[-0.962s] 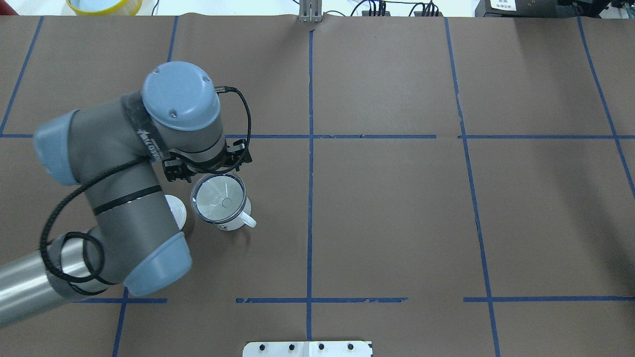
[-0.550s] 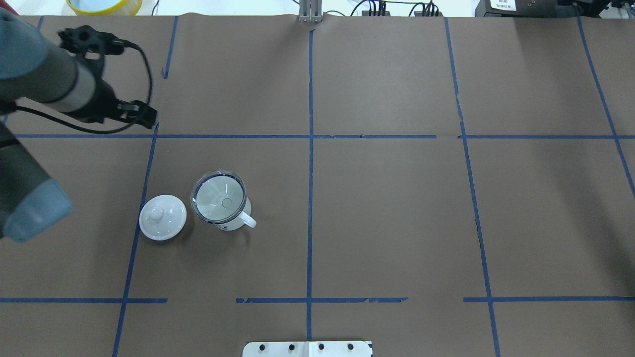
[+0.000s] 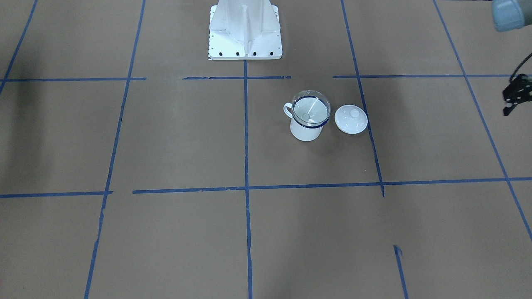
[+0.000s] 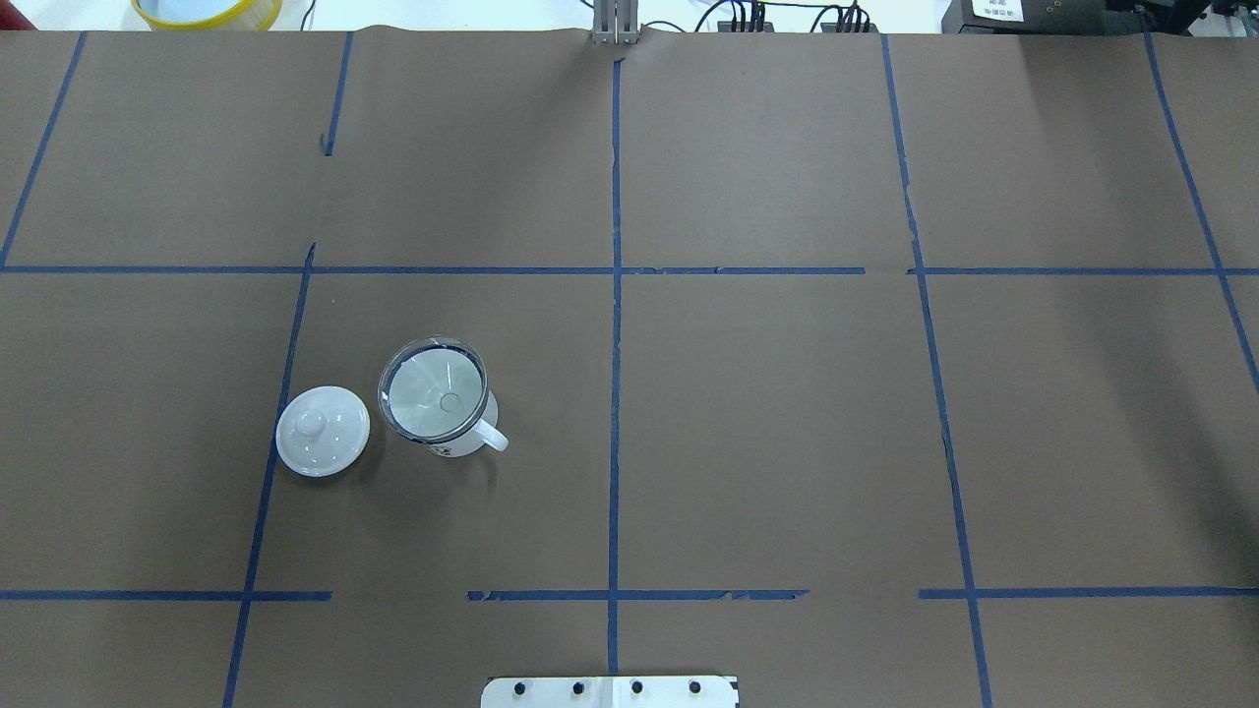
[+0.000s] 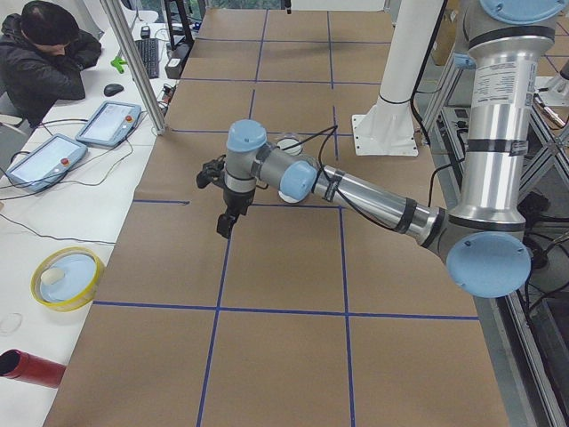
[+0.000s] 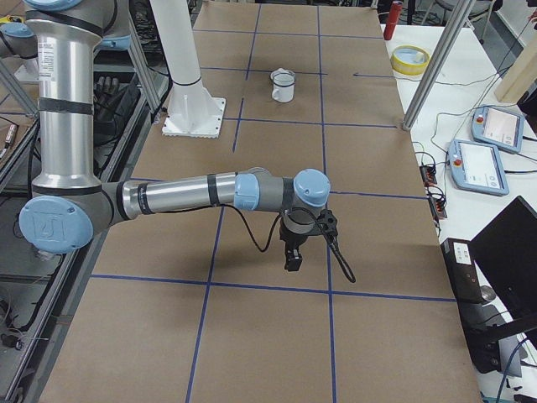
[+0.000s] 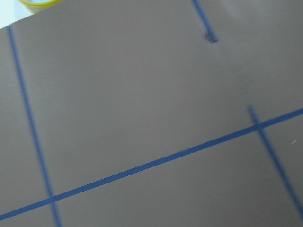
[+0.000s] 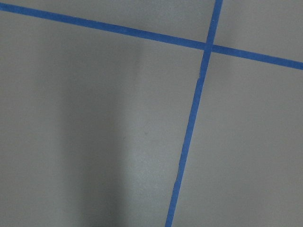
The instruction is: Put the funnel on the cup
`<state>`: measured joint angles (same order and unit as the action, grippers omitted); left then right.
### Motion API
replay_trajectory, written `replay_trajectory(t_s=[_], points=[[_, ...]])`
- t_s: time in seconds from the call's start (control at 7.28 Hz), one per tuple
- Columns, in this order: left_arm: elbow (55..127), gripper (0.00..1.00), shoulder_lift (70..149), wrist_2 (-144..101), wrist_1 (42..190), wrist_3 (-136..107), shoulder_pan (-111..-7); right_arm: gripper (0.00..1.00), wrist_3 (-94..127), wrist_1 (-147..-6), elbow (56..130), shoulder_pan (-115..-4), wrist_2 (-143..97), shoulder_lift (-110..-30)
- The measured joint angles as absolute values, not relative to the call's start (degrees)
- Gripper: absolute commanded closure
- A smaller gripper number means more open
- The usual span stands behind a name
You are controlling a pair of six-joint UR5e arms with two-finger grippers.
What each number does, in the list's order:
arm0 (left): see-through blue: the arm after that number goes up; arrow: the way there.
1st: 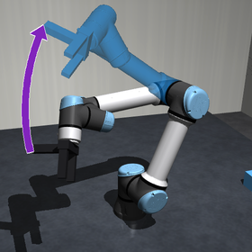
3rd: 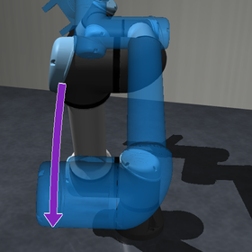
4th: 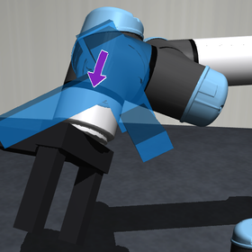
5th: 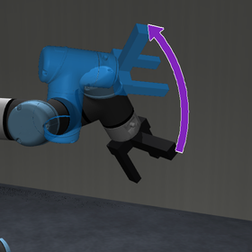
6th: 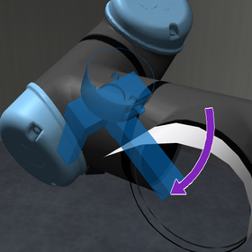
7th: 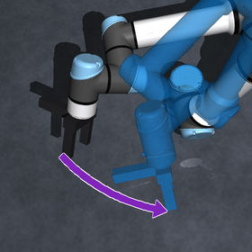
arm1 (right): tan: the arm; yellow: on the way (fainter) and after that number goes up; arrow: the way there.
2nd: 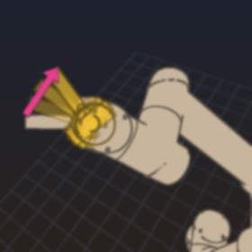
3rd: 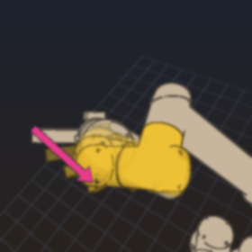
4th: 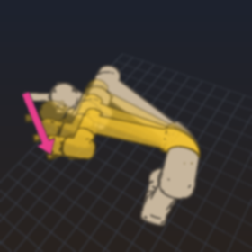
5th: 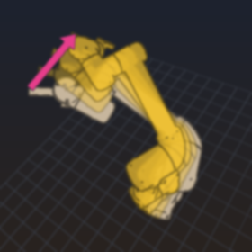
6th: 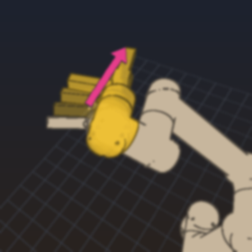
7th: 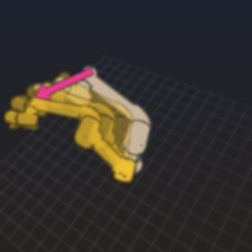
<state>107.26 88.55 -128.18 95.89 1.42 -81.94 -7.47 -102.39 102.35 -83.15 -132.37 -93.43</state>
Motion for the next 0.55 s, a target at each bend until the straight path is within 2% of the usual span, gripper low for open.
replay_trajectory(t_s=[0.27,0.55], points=[[103.7,0.0,82.5,-133.0,95.5,8.7,-89.7,0.0,-7.5,-102.4,102.4,-83.1,-132.4,-93.4],[103.4,0.0,78.9,-133.8,95.2,9.7,-91.9,0.0,-7.5,-102.4,102.4,-83.1,-132.4,-93.4]])
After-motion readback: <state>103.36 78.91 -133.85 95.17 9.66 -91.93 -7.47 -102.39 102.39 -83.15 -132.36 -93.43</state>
